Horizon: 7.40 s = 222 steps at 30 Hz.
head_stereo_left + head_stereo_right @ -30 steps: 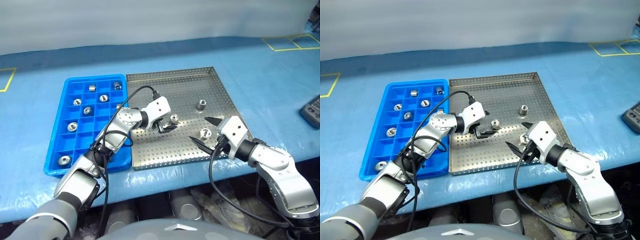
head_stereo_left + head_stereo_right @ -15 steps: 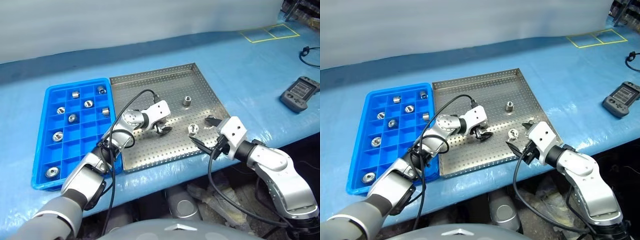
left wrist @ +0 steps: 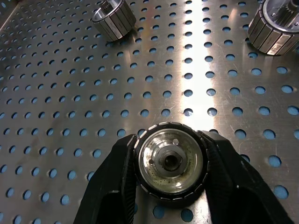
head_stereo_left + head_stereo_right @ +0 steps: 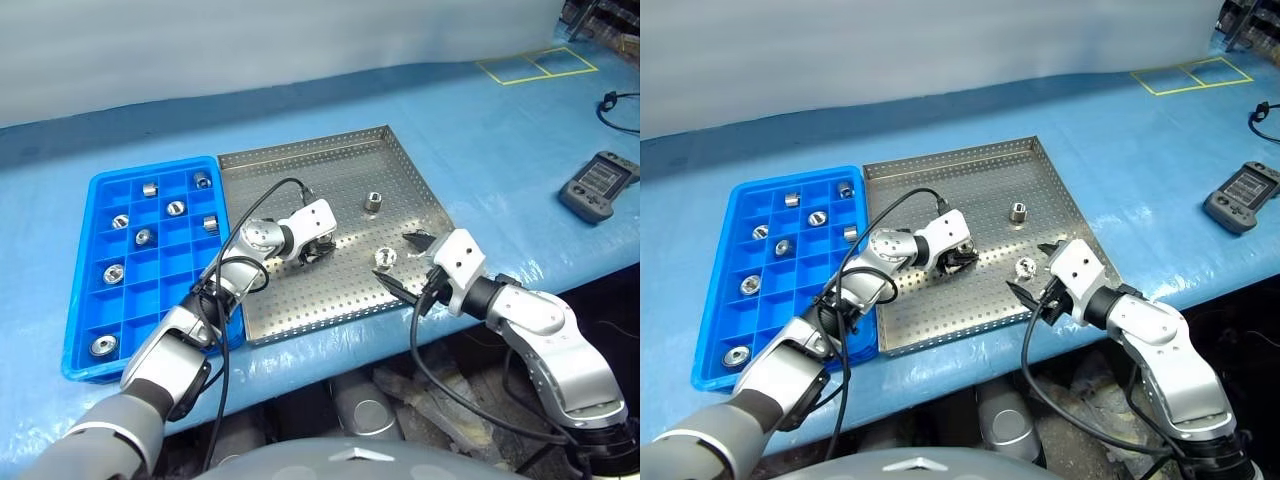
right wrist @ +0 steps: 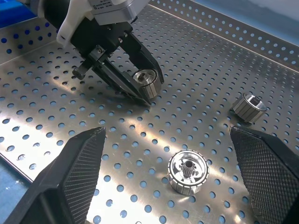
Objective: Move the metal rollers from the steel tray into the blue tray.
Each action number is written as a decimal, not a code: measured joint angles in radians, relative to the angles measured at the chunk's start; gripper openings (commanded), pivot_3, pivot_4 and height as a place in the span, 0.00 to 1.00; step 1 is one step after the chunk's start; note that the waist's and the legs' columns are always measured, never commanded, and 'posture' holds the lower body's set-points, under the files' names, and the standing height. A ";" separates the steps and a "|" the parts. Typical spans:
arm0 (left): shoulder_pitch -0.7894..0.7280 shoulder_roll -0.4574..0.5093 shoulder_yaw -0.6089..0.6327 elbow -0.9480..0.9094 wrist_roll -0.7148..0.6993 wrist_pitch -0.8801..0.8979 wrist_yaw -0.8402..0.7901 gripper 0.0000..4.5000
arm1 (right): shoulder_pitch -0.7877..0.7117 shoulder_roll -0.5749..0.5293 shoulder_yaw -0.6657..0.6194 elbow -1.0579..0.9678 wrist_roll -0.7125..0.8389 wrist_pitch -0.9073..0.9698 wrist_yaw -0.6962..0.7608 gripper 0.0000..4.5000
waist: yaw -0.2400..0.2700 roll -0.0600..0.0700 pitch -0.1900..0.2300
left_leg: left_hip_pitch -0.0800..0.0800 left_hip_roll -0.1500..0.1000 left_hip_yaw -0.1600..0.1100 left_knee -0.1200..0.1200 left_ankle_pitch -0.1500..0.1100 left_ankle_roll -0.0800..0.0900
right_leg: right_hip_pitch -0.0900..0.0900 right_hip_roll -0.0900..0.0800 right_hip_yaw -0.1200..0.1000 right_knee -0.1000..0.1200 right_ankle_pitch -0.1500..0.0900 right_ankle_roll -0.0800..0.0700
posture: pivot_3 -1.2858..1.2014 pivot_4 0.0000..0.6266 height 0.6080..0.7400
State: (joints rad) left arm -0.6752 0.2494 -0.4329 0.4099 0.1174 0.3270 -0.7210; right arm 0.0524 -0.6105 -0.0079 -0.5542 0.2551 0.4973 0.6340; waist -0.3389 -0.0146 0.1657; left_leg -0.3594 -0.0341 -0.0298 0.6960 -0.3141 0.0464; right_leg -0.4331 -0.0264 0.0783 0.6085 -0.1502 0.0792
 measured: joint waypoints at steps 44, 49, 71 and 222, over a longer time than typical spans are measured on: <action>0.691 0.344 0.577 -1.107 -0.169 0.734 0.207 0.38 | -0.271 0.066 0.182 0.275 -0.037 -0.100 0.140 1.00 | 0.301 0.001 0.000 | -0.010 0.001 -0.009 -0.001 0.002 -0.008 | -0.010 -0.002 -0.011 0.004 0.002 -0.014 | 0.49 0.24 1.00; 0.654 0.345 0.558 -1.052 -0.169 0.711 0.222 0.38 | -0.270 0.066 0.181 0.274 -0.040 -0.101 0.136 1.00 | 0.299 0.001 0.000 | -0.009 0.001 -0.008 -0.001 0.002 -0.008 | -0.010 -0.001 -0.011 0.004 0.002 -0.015 | 0.49 0.24 1.00; 0.580 0.335 0.503 -0.939 -0.179 0.631 0.282 0.97 | -0.259 0.069 0.178 0.270 -0.041 -0.101 0.120 1.00 | 0.296 0.001 0.000 | -0.009 0.001 -0.009 -0.001 0.002 -0.008 | -0.010 -0.001 -0.011 0.004 0.002 -0.015 | 0.48 0.24 1.00; 0.274 0.162 0.268 -0.789 -0.409 0.270 0.191 0.98 | -0.497 0.306 -0.052 0.542 -0.158 0.015 -0.301 0.71 | 0.254 0.002 0.000 | -0.004 0.002 -0.023 -0.013 0.014 -0.025 | -0.010 0.002 -0.025 0.017 -0.005 -0.032 | 0.45 0.24 1.00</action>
State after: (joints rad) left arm -0.4008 0.4110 -0.1647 -0.3790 -0.2915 0.5965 -0.5301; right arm -0.4451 -0.3045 -0.0599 -0.0123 0.0970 0.5122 0.3329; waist -0.0848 -0.0123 0.1655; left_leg -0.3630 -0.0322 -0.0526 0.6830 -0.2996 0.0214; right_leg -0.4434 -0.0241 0.0537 0.6256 -0.1551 0.0473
